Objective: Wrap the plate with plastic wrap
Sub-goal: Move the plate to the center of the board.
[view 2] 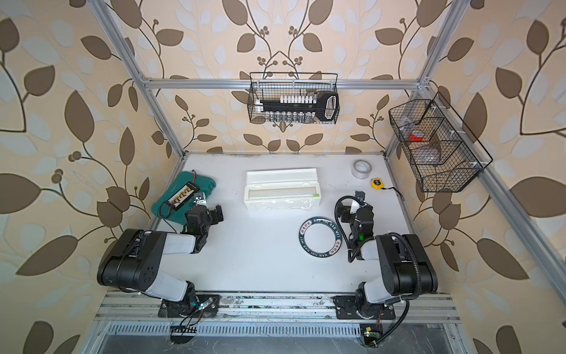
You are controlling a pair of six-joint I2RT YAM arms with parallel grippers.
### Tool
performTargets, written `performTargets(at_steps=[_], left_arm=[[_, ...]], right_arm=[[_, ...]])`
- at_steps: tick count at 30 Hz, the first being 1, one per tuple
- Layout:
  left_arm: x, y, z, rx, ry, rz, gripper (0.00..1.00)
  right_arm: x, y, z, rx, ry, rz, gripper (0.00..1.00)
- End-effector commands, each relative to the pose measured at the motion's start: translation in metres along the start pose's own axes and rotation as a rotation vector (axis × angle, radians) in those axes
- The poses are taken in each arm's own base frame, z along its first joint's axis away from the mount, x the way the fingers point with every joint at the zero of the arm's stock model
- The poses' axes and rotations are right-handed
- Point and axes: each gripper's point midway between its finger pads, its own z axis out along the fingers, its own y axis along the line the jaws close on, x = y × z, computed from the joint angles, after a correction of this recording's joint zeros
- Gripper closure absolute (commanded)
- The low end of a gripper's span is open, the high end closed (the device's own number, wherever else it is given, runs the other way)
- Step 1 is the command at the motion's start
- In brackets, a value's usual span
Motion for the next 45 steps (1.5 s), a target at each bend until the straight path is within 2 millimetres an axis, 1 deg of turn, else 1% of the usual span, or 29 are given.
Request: performTargets(at_steps=[1, 24, 26, 27, 29, 31, 32, 35, 36, 37, 39, 40, 41, 43, 44, 45], left_arm=[[-0.020, -0.006, -0.001, 0.024, -0.056, -0.008, 0.01], [-0.020, -0.006, 0.000, 0.024, -0.052, -0.010, 0.01], [-0.020, -0.006, -0.002, 0.028, -0.058, -0.010, 0.01], [-0.027, -0.007, -0.005, 0.030, -0.083, 0.001, 0.01], [-0.043, -0.017, -0.016, 0.049, -0.070, 0.046, 0.01], [-0.059, -0.022, -0.035, -0.003, -0.097, 0.083, 0.01], [-0.064, -0.023, -0.044, -0.021, -0.105, 0.077, 0.01], [-0.074, -0.023, -0.075, -0.035, -0.130, 0.011, 0.01], [-0.081, -0.023, -0.086, -0.026, -0.142, -0.013, 0.01], [-0.091, -0.026, -0.097, 0.001, -0.158, -0.034, 0.01], [-0.106, -0.027, -0.113, 0.027, -0.160, -0.140, 0.01], [-0.112, -0.029, -0.119, 0.048, -0.142, -0.185, 0.01], [-0.119, -0.034, -0.124, 0.078, -0.125, -0.221, 0.01], [-0.128, -0.039, -0.132, 0.113, -0.079, -0.367, 0.01], [-0.128, -0.040, -0.137, 0.120, -0.022, -0.412, 0.01], [-0.130, -0.047, -0.139, 0.151, 0.004, -0.400, 0.01]], right_arm=[[-0.005, 0.001, 0.002, -0.009, -0.011, -0.008, 0.01], [-0.004, 0.002, 0.002, -0.009, -0.008, -0.008, 0.01], [-0.004, 0.001, 0.004, -0.009, -0.002, -0.009, 0.02], [-0.005, 0.002, 0.002, -0.010, -0.011, -0.010, 0.01], [-0.017, 0.002, -0.002, 0.010, -0.036, -0.021, 0.01], [-0.030, 0.005, -0.008, 0.060, 0.028, -0.031, 0.02], [-0.039, 0.006, -0.012, 0.080, 0.044, -0.009, 0.02], [-0.058, 0.008, -0.028, 0.121, 0.079, 0.063, 0.01], [-0.065, 0.010, -0.035, 0.120, 0.086, 0.093, 0.02], [-0.070, 0.014, -0.041, 0.103, 0.098, 0.130, 0.02], [-0.080, 0.027, -0.050, 0.031, 0.115, 0.250, 0.01], [-0.083, 0.031, -0.054, 0.015, 0.132, 0.356, 0.01], [-0.081, 0.034, -0.057, 0.001, 0.164, 0.454, 0.01], [-0.084, 0.055, -0.060, -0.148, 0.216, 0.474, 0.01], [-0.081, 0.061, -0.062, -0.181, 0.257, 0.477, 0.05], [-0.077, 0.060, -0.064, -0.171, 0.288, 0.470, 0.07]])
